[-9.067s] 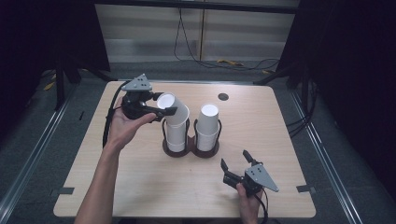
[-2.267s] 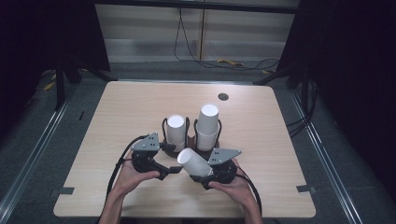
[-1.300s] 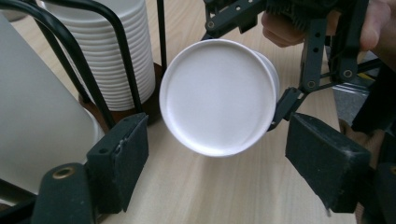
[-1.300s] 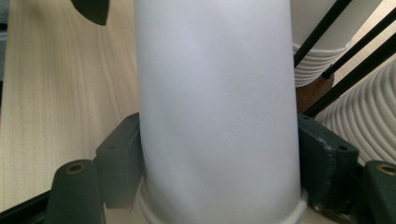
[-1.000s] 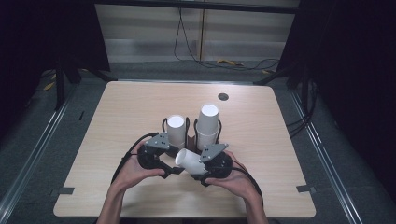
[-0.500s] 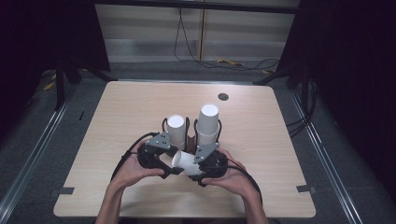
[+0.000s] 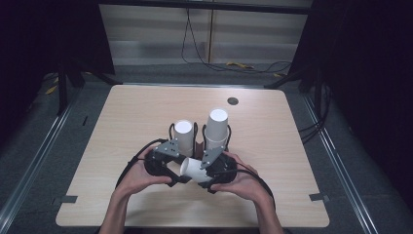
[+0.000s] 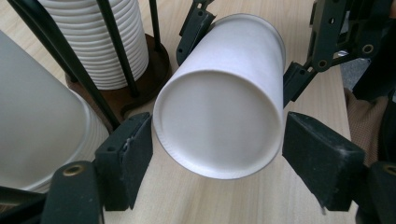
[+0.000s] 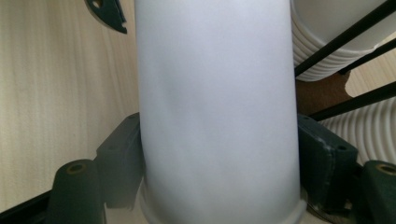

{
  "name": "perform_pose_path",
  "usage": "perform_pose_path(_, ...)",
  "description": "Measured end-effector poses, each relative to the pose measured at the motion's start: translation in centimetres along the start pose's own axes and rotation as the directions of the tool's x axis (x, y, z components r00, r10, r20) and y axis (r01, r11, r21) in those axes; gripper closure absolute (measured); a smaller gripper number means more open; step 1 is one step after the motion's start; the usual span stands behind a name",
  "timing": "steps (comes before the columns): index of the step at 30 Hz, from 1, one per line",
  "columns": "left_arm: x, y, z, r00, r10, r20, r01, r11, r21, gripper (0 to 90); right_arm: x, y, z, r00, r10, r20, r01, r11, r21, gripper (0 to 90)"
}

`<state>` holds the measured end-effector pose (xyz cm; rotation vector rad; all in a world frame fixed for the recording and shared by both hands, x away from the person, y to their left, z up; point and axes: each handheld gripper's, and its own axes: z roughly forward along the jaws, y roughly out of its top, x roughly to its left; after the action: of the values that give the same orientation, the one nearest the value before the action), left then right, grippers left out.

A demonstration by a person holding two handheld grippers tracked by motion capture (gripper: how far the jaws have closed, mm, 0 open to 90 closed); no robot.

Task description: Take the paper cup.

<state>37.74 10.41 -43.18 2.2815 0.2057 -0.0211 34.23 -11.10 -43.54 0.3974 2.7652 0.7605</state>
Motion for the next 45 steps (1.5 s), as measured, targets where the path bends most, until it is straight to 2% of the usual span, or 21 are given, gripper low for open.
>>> perform_pose_path(4, 0.1, 0.1, 0.0, 1.0, 0.004, 0.008, -0.004, 0.9999, 0.014, 24.4, 0.0, 0.3, 0.3, 0.9998, -0.016, -0.009, 0.017, 0.999, 0.049, 26.1)
perform_pose_path(8, 0.2, 0.0, 0.0, 0.9999, 0.009, 0.008, -0.009, 0.9996, 0.027, 24.4, 0.0, 0.4, 0.4, 0.9998, -0.013, -0.016, 0.013, 0.998, 0.06, 26.1)
perform_pose_path(12, 0.3, -0.1, 0.4, 0.9996, -0.003, 0.027, 0.002, 0.9988, 0.048, 24.1, 0.0, 0.4, 0.7, 0.9994, -0.027, -0.024, 0.028, 0.997, 0.078, 26.2)
perform_pose_path(14, 0.3, -0.1, 0.6, 0.9991, 0.005, 0.041, -0.007, 0.9978, 0.066, 24.1, -0.1, 0.4, 0.8, 0.9992, -0.032, -0.022, 0.034, 0.996, 0.087, 26.1)
perform_pose_path(17, 0.3, 0.1, 0.7, 0.9992, 0.008, 0.039, -0.011, 0.9967, 0.081, 24.4, -0.1, 0.6, 0.7, 0.999, -0.04, -0.022, 0.042, 0.994, 0.101, 26.2)
perform_pose_path(19, 0.3, 0.1, 0.8, 0.9992, 0.007, 0.039, -0.01, 0.9976, 0.069, 24.4, -0.1, 0.8, 0.6, 0.9987, -0.046, -0.021, 0.048, 0.993, 0.107, 26.2)
perform_pose_path(21, 0.4, 0.2, 0.8, 0.9987, 0.017, 0.049, -0.02, 0.9967, 0.079, 24.4, 0.0, 1.0, 0.6, 0.9986, -0.049, -0.017, 0.051, 0.99, 0.128, 26.2)
perform_pose_path(28, 0.4, 0.1, 1.0, 0.9987, 0.011, 0.051, -0.015, 0.9971, 0.075, 24.4, 0.5, 1.6, 0.7, 0.996, -0.087, -0.022, 0.089, 0.98, 0.179, 26.3)
perform_pose_path(29, 0.4, 0.1, 1.0, 0.9982, 0.014, 0.059, -0.019, 0.996, 0.087, 24.6, 0.5, 1.7, 0.8, 0.9945, -0.102, -0.026, 0.105, 0.977, 0.187, 26.3)
perform_pose_path(30, 0.3, 0.1, 1.2, 0.9983, 0.001, 0.059, -0.005, 0.9969, 0.078, 24.7, 0.5, 1.8, 0.8, 0.9948, -0.098, -0.028, 0.101, 0.976, 0.194, 26.3)
perform_pose_path(36, 0.4, -0.2, 1.9, 0.996, 0.009, 0.089, -0.015, 0.9969, 0.077, 27.1, 0.8, 2.1, 1.1, 0.9936, -0.108, -0.035, 0.112, 0.975, 0.192, 26.1)
perform_pose_path(37, 0.5, -0.1, 1.8, 0.9956, 0.019, 0.092, -0.029, 0.994, 0.106, 27.3, 0.8, 2.1, 1.1, 0.9928, -0.113, -0.039, 0.119, 0.974, 0.193, 26.1)
perform_pose_path(38, 0.5, -0.1, 1.8, 0.9956, 0.019, 0.092, -0.029, 0.994, 0.106, 27.2, 0.8, 2.1, 1.1, 0.9928, -0.113, -0.039, 0.119, 0.974, 0.193, 26.1)
perform_pose_path(39, 0.4, -0.2, 2.1, 0.9945, 0.014, 0.104, -0.024, 0.9958, 0.089, 27.2, 0.8, 2.1, 1.2, 0.993, -0.11, -0.045, 0.116, 0.975, 0.191, 26.1)
perform_pose_path(45, 0.4, -0.4, 2.3, 0.9931, 0.02, 0.115, -0.029, 0.9967, 0.076, 30.8, 0.9, 1.9, 1.4, 0.993, -0.107, -0.049, 0.114, 0.977, 0.18, 25.8)
